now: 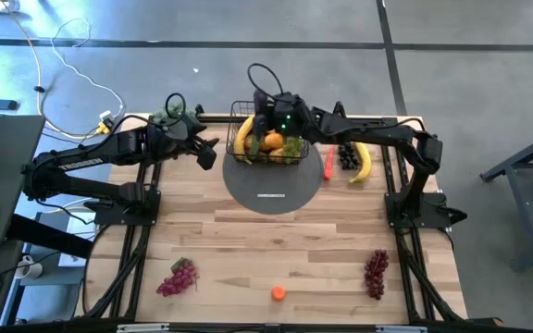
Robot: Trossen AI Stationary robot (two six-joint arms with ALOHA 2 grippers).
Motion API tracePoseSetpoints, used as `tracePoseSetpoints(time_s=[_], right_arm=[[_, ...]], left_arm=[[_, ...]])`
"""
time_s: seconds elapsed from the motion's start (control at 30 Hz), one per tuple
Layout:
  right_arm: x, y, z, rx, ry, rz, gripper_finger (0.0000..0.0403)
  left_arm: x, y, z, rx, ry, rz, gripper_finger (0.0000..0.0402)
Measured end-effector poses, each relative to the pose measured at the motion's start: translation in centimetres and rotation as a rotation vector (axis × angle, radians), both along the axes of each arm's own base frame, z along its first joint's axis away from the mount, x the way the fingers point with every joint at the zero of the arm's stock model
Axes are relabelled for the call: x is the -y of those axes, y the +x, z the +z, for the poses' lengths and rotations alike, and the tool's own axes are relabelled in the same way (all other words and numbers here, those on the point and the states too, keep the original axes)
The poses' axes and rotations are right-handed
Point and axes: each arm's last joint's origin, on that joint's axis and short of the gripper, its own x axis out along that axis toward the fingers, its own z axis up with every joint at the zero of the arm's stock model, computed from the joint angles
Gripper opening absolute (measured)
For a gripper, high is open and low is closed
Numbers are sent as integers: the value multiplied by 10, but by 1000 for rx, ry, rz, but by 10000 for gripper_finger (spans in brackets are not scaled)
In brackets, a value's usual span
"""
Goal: Build produce basket
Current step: Put the eggplant into the black wire basket
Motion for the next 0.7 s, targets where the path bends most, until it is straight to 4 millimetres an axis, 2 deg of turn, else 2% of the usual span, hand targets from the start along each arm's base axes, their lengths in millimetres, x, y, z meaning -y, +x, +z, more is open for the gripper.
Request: tracePoseSetpoints(time_s=[0.17,0.47,0.7], right_arm=[[8,4,-13,-43,-33,-56,79],[12,20,-53,-117,22,-69,79],[14,23,-69,-177,39,-74,79]], left_arm=[[-1,-1,1,-47,62,37,264],[-2,-3,1,-97,114,53,264],[-2,-3,1,-98,113,53,264]])
